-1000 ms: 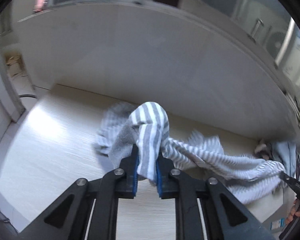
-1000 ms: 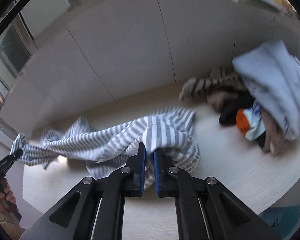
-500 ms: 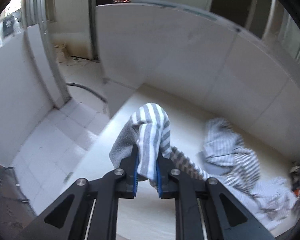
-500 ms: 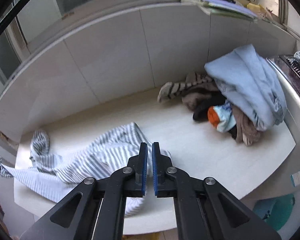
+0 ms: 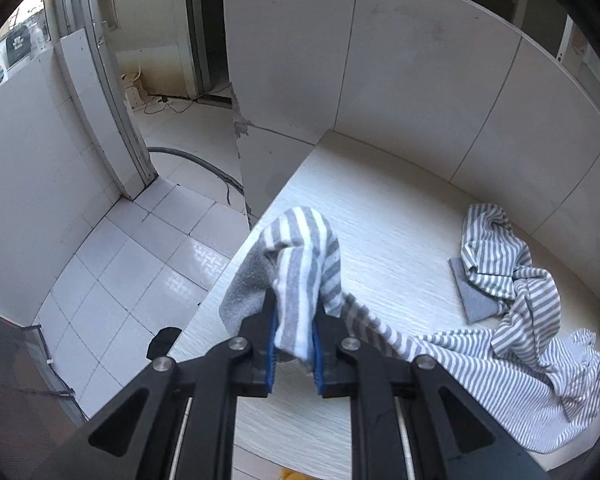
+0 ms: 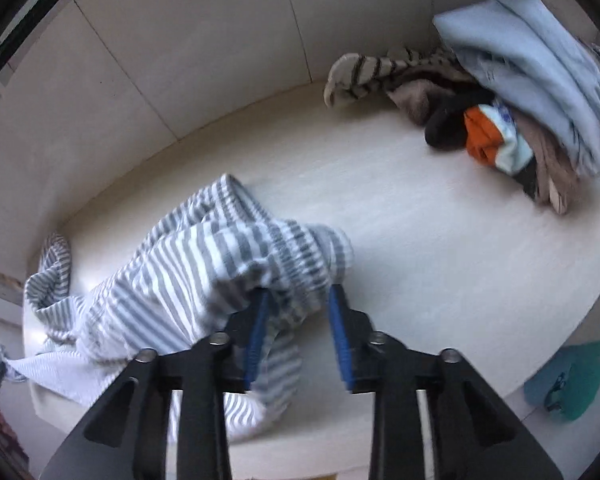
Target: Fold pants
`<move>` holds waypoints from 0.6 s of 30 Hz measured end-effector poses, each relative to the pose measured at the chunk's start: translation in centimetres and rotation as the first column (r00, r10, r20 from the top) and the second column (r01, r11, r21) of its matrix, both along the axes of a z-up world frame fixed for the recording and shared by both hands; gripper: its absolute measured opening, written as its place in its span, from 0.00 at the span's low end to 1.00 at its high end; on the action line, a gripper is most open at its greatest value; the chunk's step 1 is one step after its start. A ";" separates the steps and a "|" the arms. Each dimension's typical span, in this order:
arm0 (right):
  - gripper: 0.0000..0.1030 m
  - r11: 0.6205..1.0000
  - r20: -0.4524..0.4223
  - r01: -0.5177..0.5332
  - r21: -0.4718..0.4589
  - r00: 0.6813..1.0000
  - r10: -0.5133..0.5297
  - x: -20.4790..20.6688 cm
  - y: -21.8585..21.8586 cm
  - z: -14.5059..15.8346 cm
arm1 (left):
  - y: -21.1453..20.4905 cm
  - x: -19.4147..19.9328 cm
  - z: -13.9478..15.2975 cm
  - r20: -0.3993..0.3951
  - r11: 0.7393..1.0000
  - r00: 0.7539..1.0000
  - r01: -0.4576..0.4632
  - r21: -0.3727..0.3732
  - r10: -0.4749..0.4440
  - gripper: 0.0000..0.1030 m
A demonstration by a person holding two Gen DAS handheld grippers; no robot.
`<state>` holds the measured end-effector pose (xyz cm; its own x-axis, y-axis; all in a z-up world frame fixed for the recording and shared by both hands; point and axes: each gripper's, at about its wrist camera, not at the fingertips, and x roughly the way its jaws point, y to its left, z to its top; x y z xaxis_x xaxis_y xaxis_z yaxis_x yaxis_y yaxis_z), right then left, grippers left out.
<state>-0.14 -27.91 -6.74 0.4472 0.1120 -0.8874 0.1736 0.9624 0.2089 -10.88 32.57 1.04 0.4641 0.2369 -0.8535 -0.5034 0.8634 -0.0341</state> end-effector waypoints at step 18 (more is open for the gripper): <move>0.08 0.977 0.000 -0.178 -0.117 0.984 0.180 6.8 3.2 2.0 | 0.4 1.9 0.7 0.008 1.000 1.000 -0.013 0.016 0.012 0.14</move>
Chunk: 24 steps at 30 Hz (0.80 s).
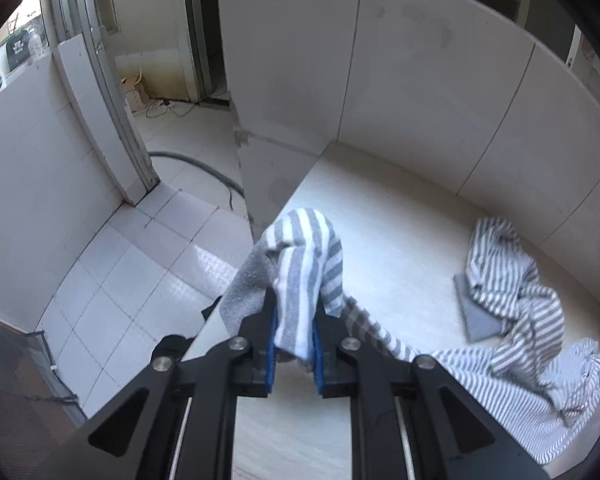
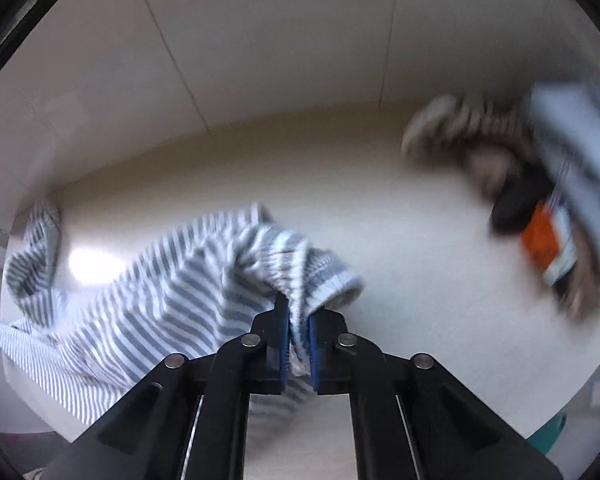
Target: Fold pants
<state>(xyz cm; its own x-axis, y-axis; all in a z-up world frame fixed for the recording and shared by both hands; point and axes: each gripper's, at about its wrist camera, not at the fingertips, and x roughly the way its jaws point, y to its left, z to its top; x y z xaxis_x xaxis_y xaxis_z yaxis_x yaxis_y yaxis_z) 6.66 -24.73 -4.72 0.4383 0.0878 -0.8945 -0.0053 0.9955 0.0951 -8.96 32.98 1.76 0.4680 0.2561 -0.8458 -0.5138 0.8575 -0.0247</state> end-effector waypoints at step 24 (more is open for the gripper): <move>0.28 0.960 -0.158 0.122 -0.253 0.974 -0.165 -5.9 -7.6 1.2 | 0.5 -2.1 -2.2 -0.114 0.999 0.994 0.000 -0.050 -0.006 0.20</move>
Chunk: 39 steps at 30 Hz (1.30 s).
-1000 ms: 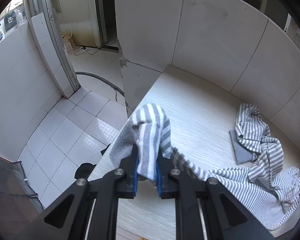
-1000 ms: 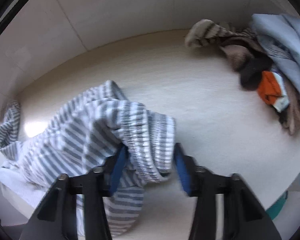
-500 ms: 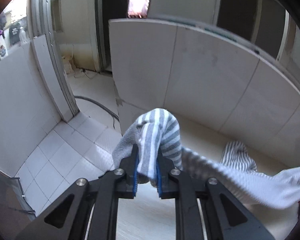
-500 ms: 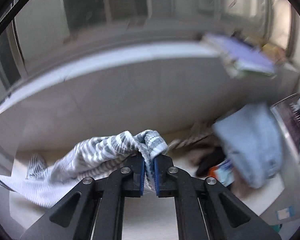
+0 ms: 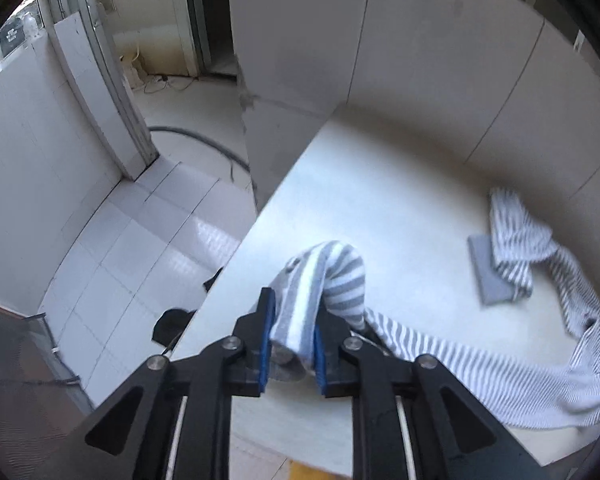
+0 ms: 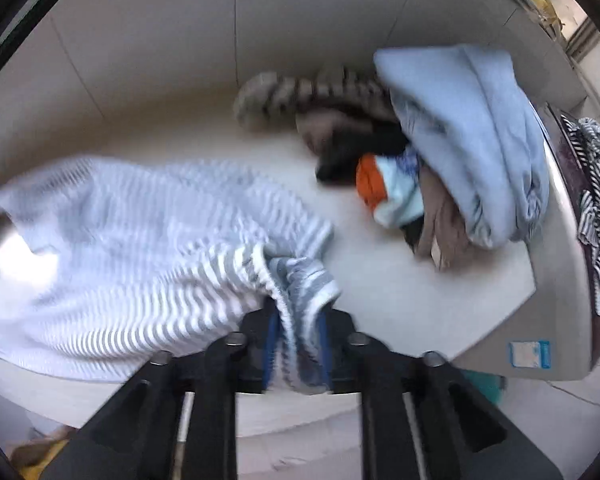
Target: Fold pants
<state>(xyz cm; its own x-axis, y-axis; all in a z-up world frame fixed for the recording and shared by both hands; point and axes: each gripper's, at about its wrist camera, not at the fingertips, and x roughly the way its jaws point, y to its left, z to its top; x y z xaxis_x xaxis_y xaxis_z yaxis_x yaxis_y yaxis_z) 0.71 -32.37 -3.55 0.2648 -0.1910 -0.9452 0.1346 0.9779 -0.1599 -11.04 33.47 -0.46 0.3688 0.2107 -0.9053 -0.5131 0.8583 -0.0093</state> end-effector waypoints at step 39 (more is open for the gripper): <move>0.50 0.788 0.044 -0.562 0.251 0.820 0.571 -7.2 29.9 -3.0 | 0.5 1.3 -1.0 0.023 0.994 0.999 0.038 -0.102 -0.036 0.52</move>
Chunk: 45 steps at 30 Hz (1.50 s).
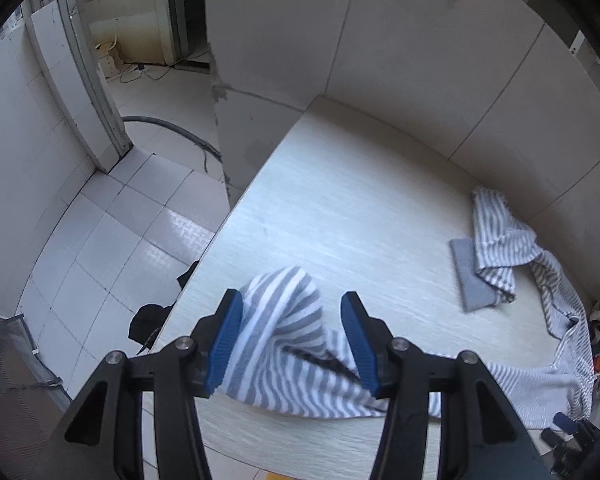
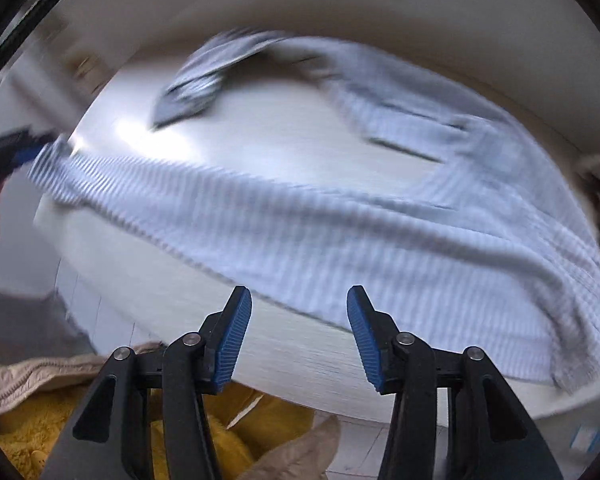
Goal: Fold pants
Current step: 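Lower the pants onto the table and open both grippers, then grasp the grey cuff with the left gripper while the right gripper grasps the striped leg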
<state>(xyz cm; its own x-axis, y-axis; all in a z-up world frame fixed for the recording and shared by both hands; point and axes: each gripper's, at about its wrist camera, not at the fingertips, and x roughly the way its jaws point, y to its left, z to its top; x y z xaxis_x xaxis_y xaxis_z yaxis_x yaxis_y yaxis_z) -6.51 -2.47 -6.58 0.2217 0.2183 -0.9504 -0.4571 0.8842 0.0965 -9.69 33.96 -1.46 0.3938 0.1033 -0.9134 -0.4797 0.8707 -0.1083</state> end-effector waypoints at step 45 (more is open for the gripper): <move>0.04 0.987 0.158 0.122 -0.102 0.982 -0.105 1.1 -6.6 5.0 | -3.3 -0.9 -0.5 0.016 0.983 0.988 0.157 -0.092 -0.156 0.47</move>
